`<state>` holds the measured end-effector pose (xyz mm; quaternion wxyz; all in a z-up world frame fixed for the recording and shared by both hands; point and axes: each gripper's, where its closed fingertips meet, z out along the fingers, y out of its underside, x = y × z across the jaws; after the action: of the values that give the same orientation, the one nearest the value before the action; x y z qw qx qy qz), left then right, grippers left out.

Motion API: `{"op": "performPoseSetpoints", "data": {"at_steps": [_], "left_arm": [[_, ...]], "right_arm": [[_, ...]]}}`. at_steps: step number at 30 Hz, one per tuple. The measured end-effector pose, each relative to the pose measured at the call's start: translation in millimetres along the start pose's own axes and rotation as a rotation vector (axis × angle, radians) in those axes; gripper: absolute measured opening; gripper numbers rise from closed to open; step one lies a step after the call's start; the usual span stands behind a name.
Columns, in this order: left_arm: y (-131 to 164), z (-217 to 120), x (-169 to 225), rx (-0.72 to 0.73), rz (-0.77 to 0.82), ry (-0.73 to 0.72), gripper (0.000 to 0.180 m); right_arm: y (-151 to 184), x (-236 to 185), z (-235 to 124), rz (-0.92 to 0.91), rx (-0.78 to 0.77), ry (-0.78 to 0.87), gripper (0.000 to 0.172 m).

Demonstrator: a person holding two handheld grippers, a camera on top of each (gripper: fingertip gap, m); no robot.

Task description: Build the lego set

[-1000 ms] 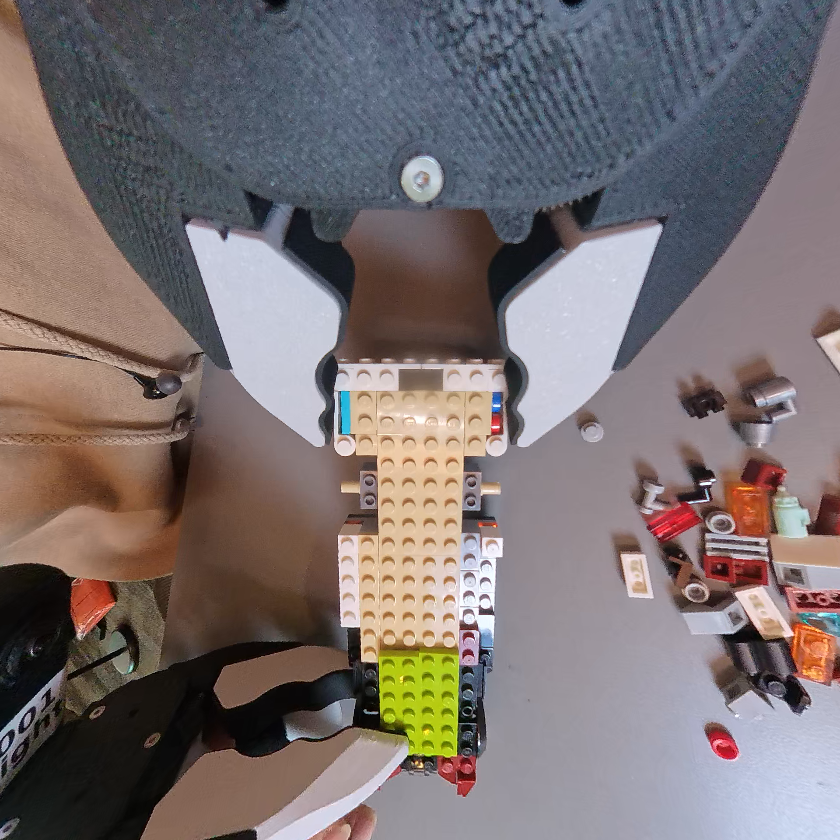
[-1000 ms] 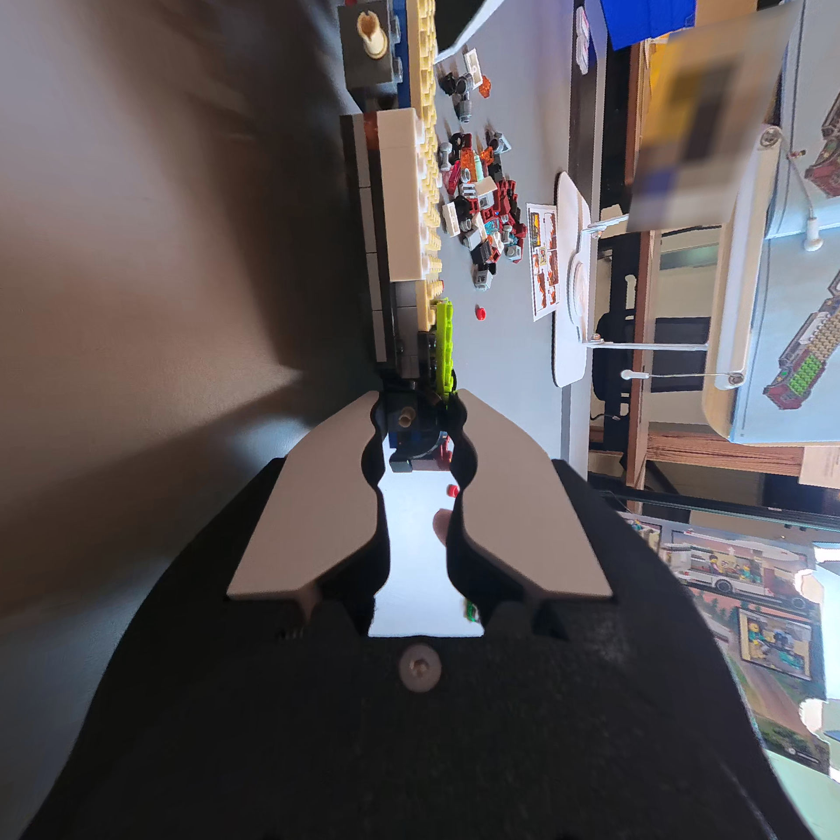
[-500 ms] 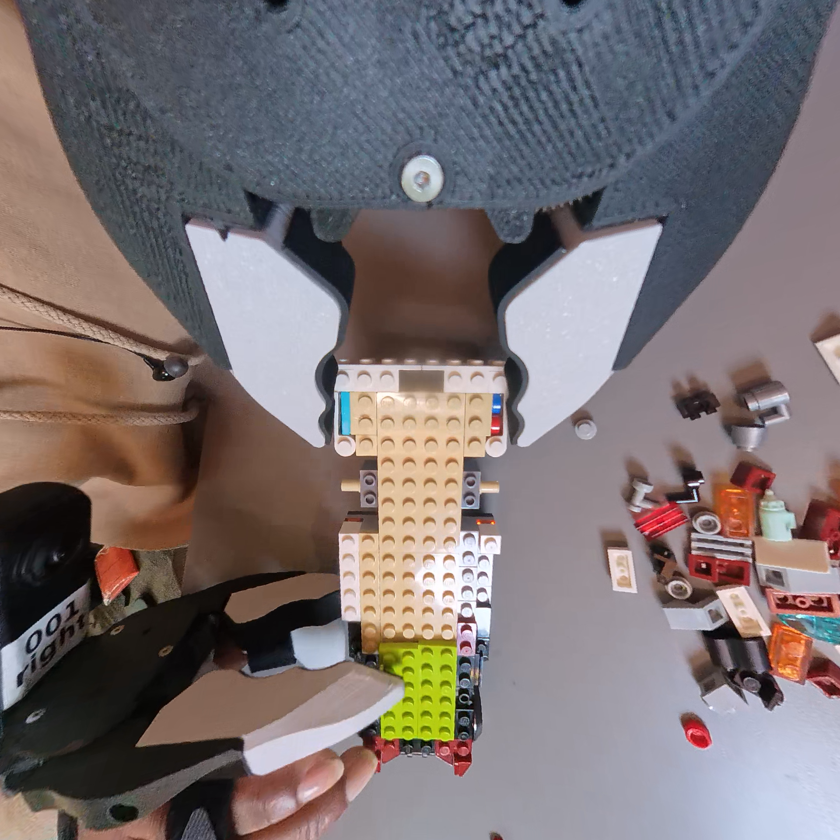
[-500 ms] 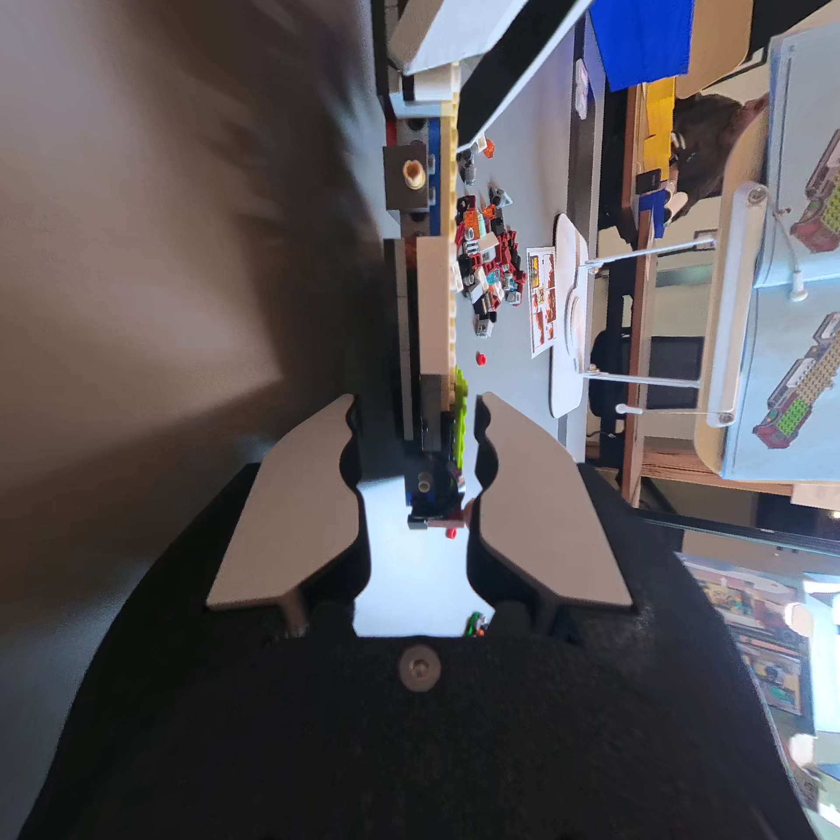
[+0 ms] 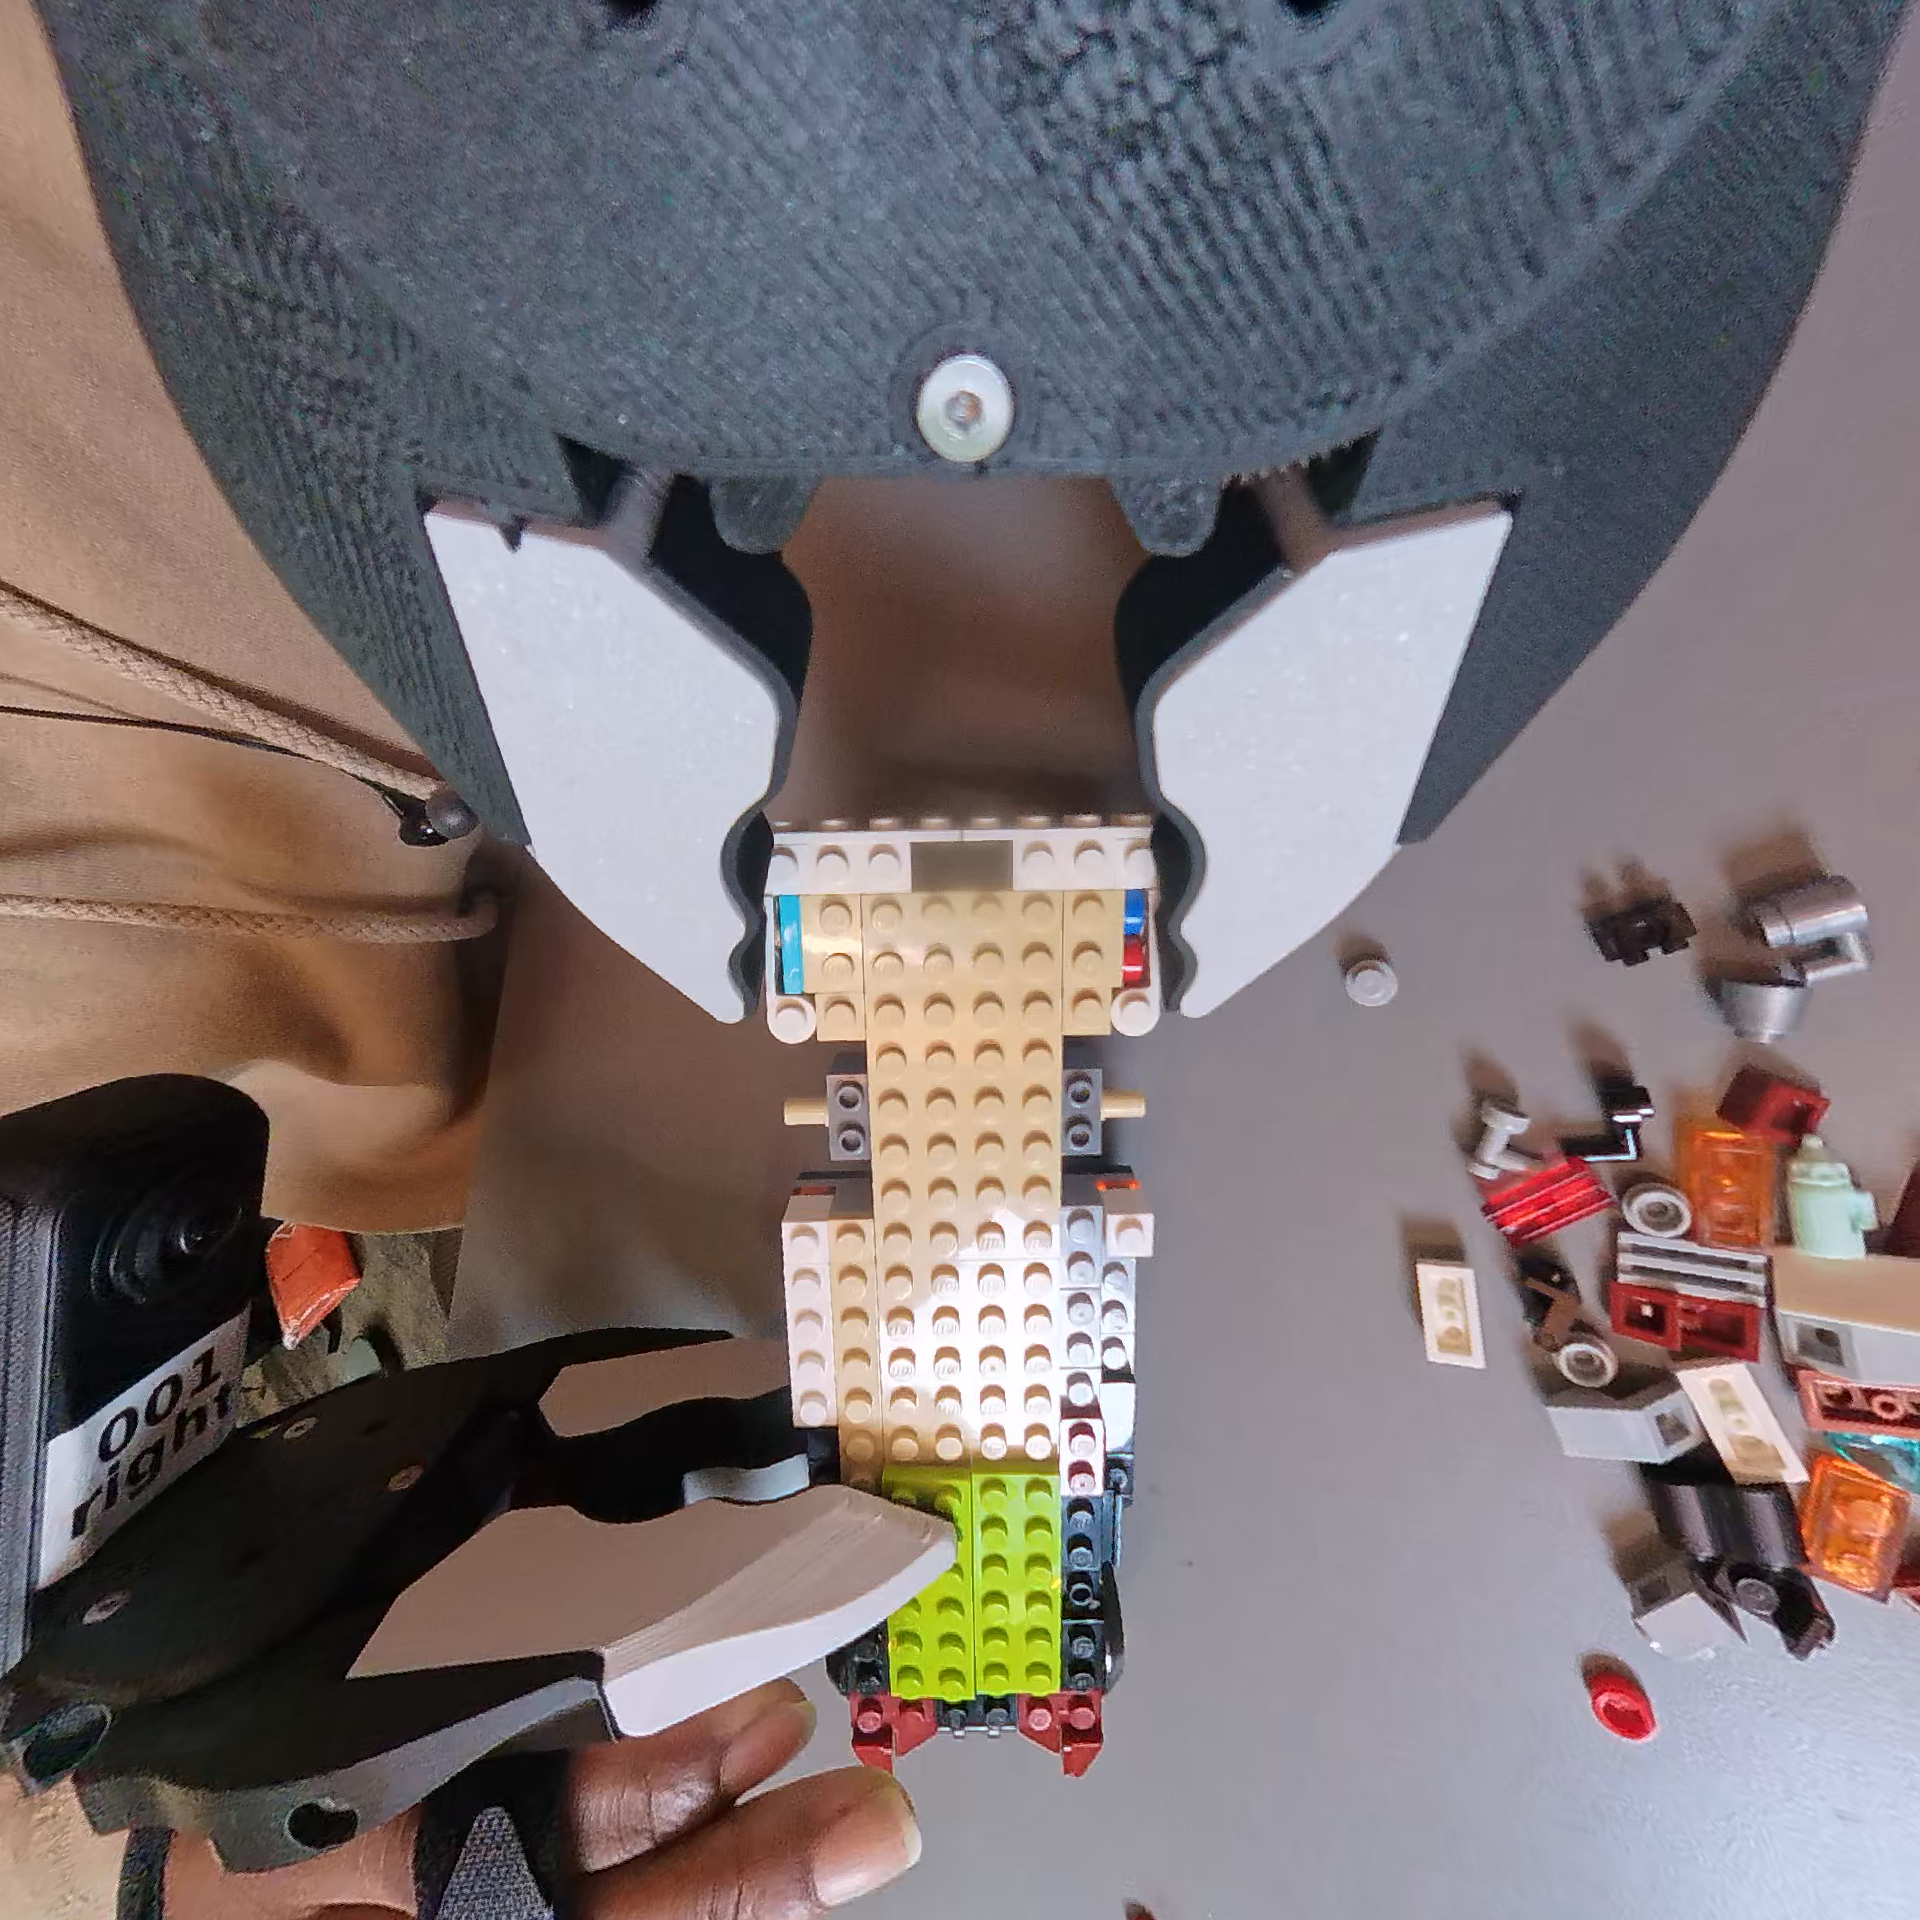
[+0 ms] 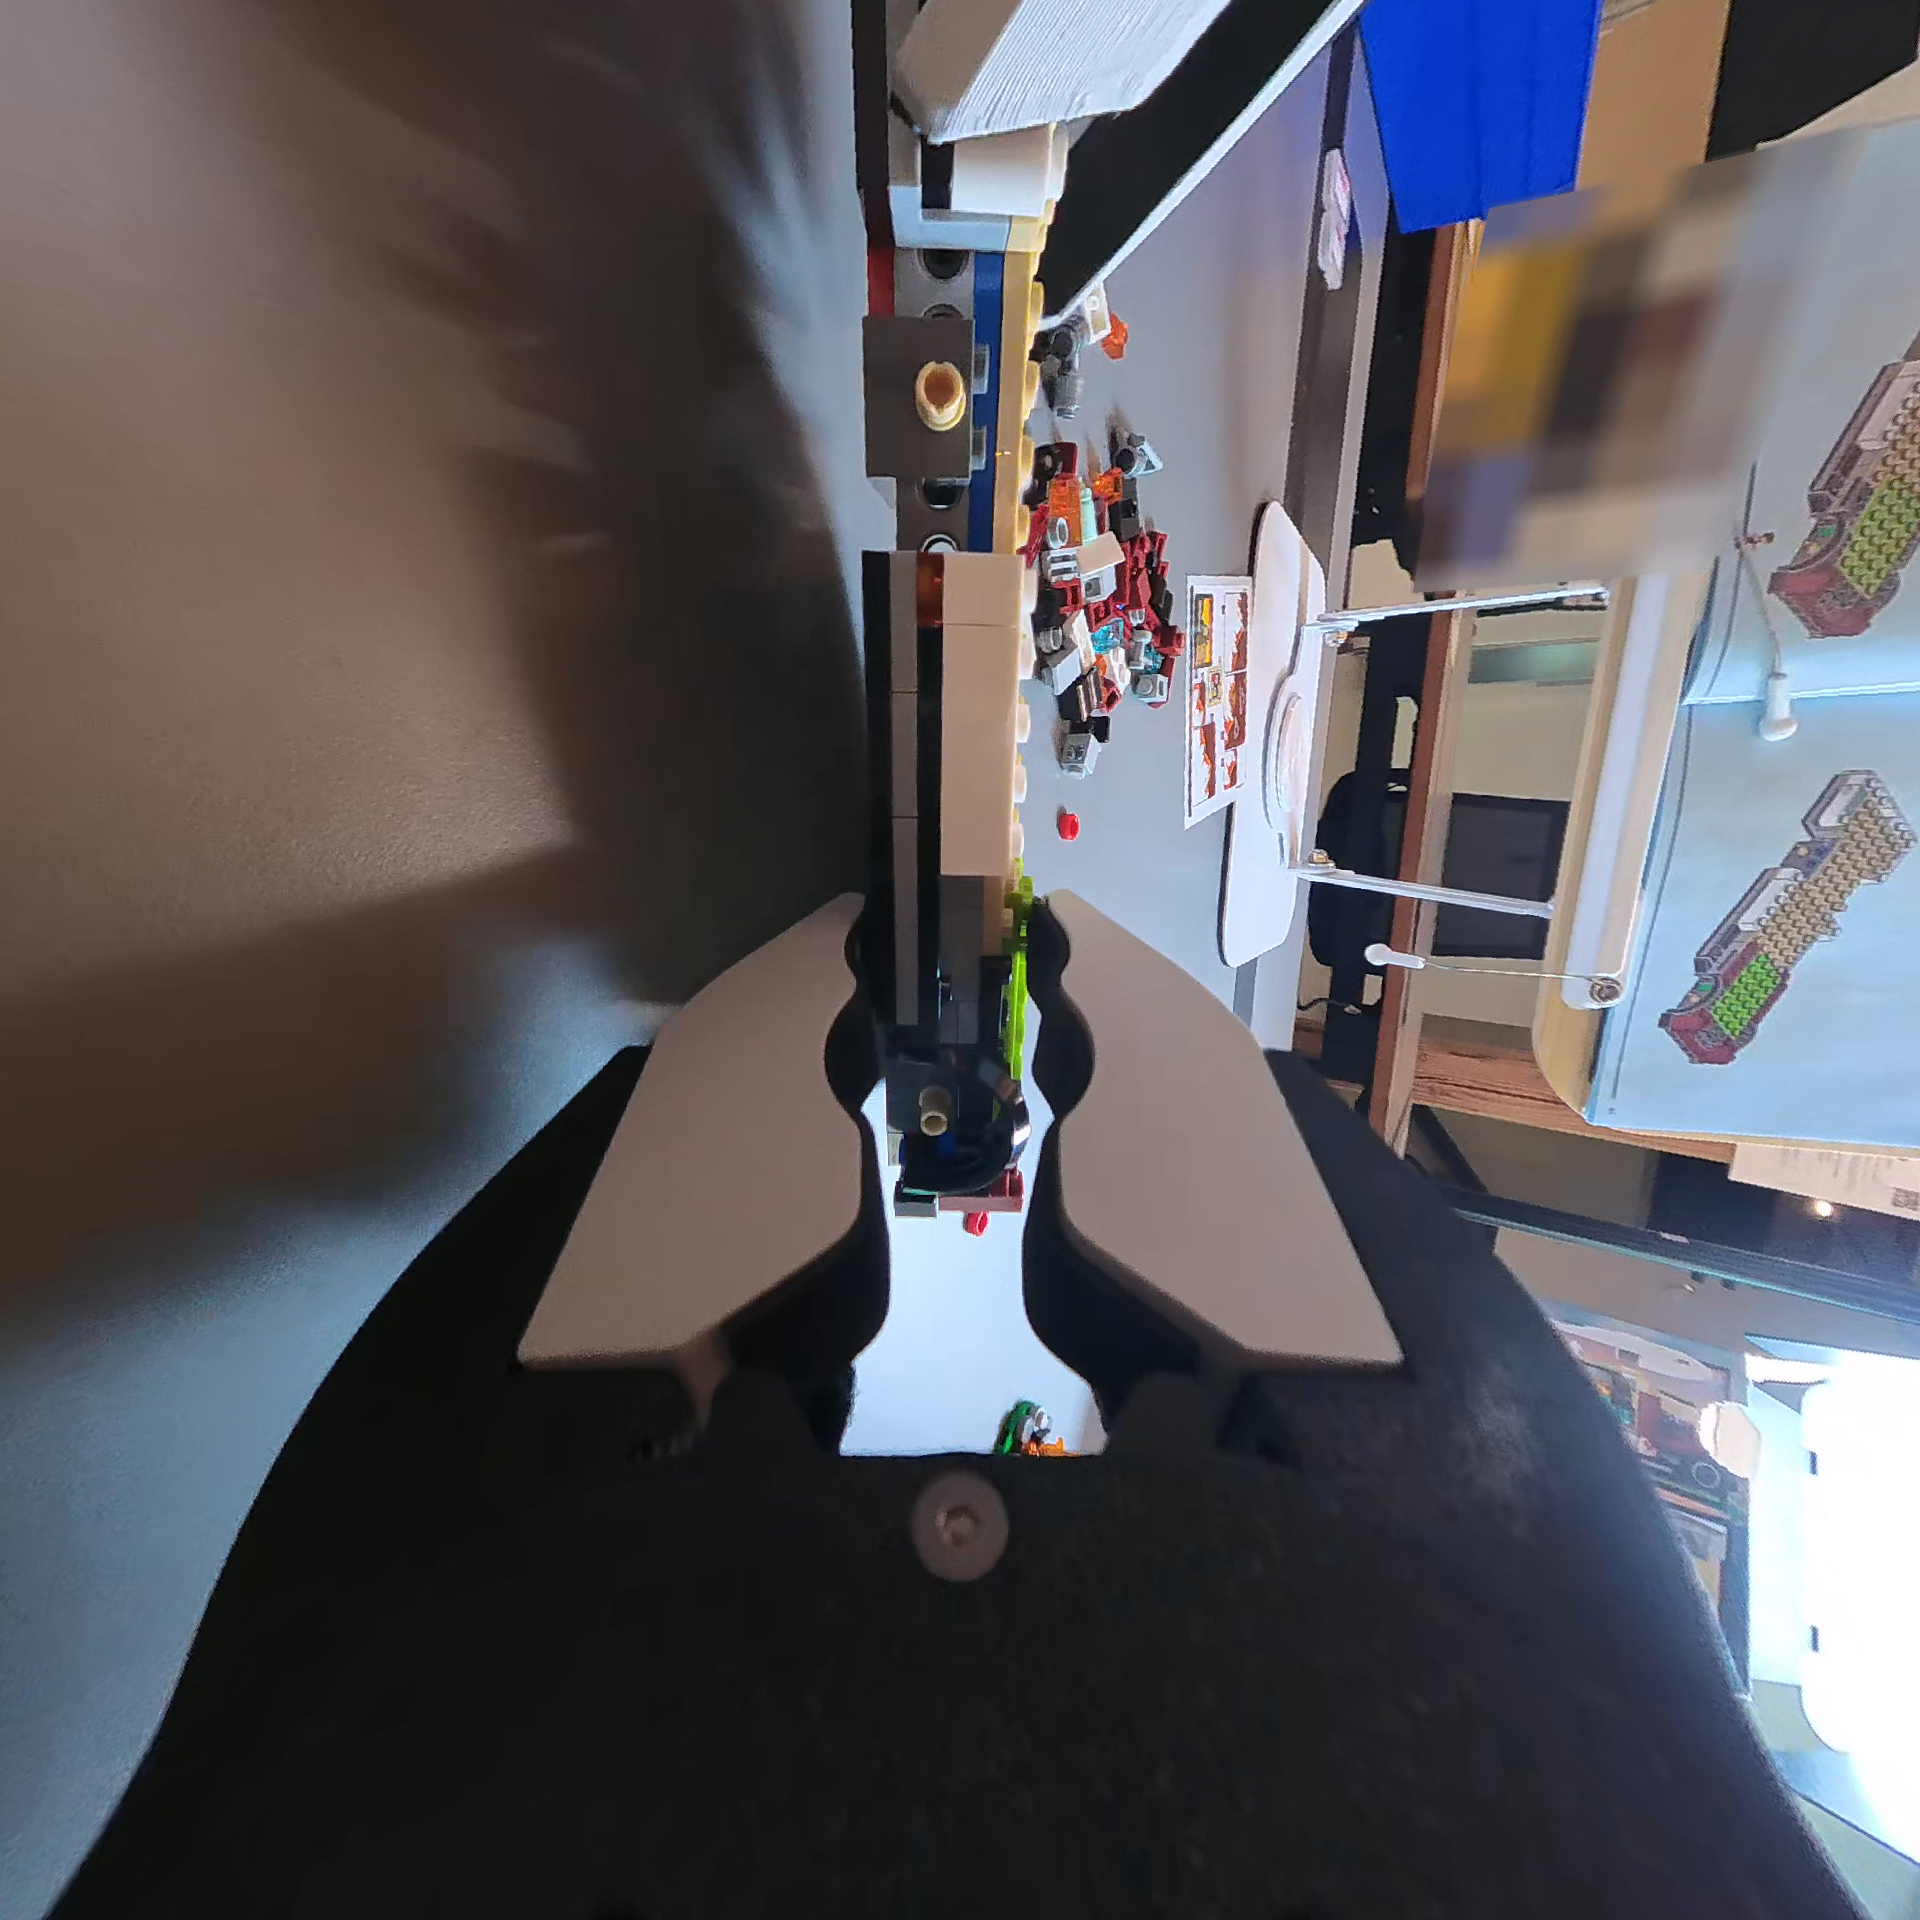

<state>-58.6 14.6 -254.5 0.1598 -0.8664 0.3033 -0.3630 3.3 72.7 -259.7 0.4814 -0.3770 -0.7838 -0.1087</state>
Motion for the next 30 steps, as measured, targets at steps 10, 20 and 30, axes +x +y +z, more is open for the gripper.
{"op": "performPoseSetpoints", "data": {"at_steps": [10, 20, 30], "left_arm": [[-18, -9, 7, 0.071, 0.097, -0.028, 0.015], [-12, -16, 8, 0.039, 0.237, -0.14, 0.036], [-19, -36, 0, 0.108, 0.233, -0.172, 0.04]], "right_arm": [[-16, -3, 1, -0.022, 0.036, -0.033, 0.027], [-2, 2, 4, -0.042, 0.014, 0.02, 0.027], [-1, 0, 3, -0.06, 0.013, 0.064, 0.026]]}}
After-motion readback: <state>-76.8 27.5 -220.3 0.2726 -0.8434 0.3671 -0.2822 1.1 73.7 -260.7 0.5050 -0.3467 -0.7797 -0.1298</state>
